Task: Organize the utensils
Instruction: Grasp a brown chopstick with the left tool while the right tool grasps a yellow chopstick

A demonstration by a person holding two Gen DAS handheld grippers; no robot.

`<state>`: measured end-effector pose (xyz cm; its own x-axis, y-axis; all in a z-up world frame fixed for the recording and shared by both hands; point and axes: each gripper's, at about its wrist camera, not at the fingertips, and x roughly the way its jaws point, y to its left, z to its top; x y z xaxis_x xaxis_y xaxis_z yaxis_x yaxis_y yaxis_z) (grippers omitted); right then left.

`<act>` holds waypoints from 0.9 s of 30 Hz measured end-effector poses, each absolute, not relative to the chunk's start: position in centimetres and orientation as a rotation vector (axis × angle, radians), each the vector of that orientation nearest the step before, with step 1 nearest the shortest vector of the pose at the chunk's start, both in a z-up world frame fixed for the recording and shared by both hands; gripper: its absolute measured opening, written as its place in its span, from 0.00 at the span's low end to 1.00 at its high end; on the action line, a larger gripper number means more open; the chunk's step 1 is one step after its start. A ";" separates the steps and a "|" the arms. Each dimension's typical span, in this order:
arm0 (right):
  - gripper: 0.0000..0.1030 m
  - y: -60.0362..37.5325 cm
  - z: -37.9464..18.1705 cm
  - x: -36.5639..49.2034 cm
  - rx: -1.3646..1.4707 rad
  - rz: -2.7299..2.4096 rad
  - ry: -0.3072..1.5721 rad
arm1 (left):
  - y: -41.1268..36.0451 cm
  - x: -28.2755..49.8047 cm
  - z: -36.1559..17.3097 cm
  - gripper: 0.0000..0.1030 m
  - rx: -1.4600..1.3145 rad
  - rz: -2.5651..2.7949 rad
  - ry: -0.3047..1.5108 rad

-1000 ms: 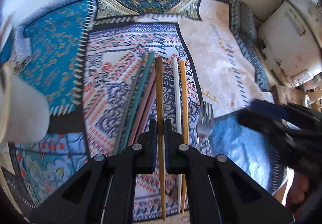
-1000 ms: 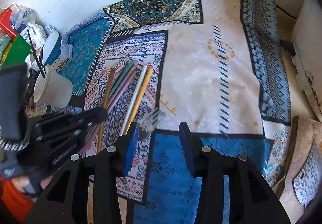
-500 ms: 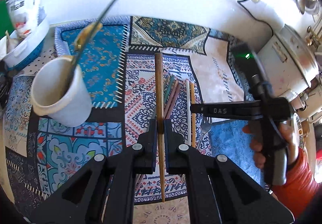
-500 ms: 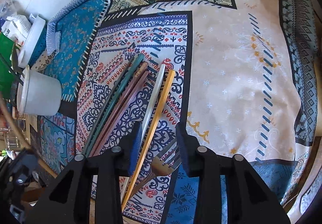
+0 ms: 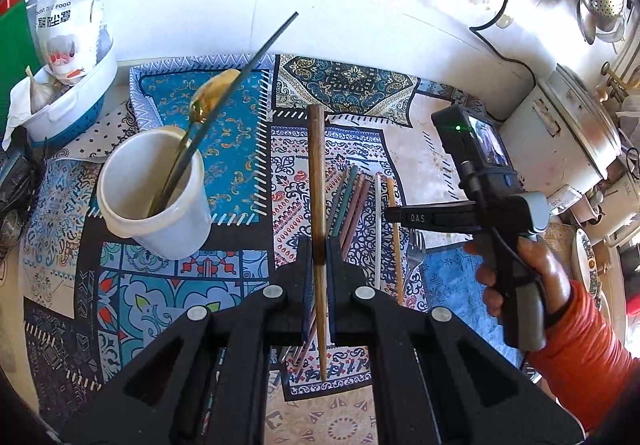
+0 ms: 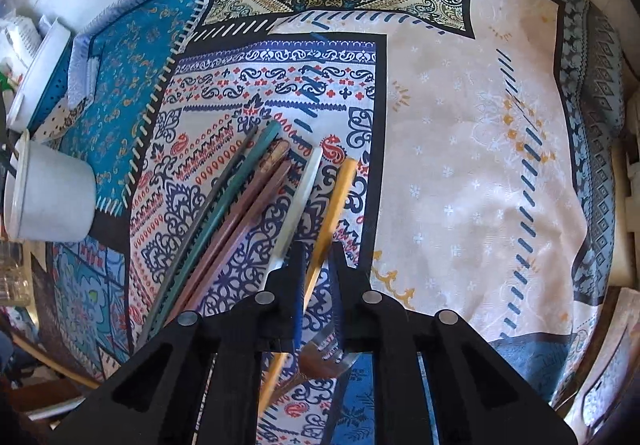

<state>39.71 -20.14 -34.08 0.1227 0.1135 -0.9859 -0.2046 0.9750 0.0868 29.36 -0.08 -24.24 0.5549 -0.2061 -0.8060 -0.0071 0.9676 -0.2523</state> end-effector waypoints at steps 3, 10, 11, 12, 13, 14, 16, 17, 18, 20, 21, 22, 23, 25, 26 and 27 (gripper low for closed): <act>0.06 -20.3 -34.2 39.6 -0.014 0.218 1.426 | 0.3 29.1 -23.7 0.05 -0.233 -0.125 0.966; 0.06 -20.7 -31.7 37.5 0.044 0.212 1.349 | 1.8 28.6 -22.0 0.05 -0.229 -0.136 0.926; 0.06 -20.7 -31.2 37.1 0.052 0.210 1.332 | 2.0 28.6 -21.7 0.05 -0.229 -0.137 0.920; 0.06 -20.7 -30.6 36.8 0.059 0.207 1.315 | 2.2 28.5 -21.4 0.04 -0.229 -0.138 0.913; 0.06 -21.0 -29.9 36.6 0.063 0.207 1.297 | 2.4 28.4 -21.1 0.04 -0.229 -0.141 0.906; 0.06 -21.1 -29.3 36.4 0.073 0.207 1.279 | 2.6 28.4 -20.8 0.04 -0.229 -0.144 0.900; 0.06 -21.3 -27.9 35.6 0.087 0.212 1.241 | 2.9 28.2 -20.0 0.04 -0.225 -0.149 0.883; 0.06 -21.3 -27.1 35.1 0.092 0.215 1.215 | 3.0 28.1 -19.6 0.04 -0.222 -0.150 0.873; 0.06 -21.3 -26.2 35.4 0.085 0.217 1.194 | 3.1 28.0 -19.3 0.04 -0.217 -0.153 0.860; 0.06 -20.9 -24.7 34.9 0.071 0.211 1.148 | 3.4 27.9 -18.6 0.04 -0.208 -0.155 0.845; 0.06 -20.8 -23.8 34.7 0.072 0.217 1.131 | 3.6 27.9 -18.2 0.04 -0.208 -0.159 0.837; 0.06 -20.8 -23.1 34.5 0.076 0.221 1.119 | 3.9 27.8 -17.9 0.04 -0.209 -0.161 0.830; 0.06 -20.4 -22.5 34.4 0.075 0.222 1.102 | 4.1 27.8 -17.5 0.04 -0.209 -0.163 0.821; 0.06 -20.1 -20.9 33.9 0.077 0.233 1.067 | 4.6 27.6 -16.7 0.04 -0.212 -0.168 0.799; 0.06 -19.8 -20.2 33.7 0.074 0.236 1.050 | 4.9 27.5 -16.3 0.04 -0.214 -0.169 0.789; 0.06 -19.4 -19.4 33.5 0.068 0.241 1.030 | 5.2 27.4 -15.8 0.04 -0.216 -0.170 0.777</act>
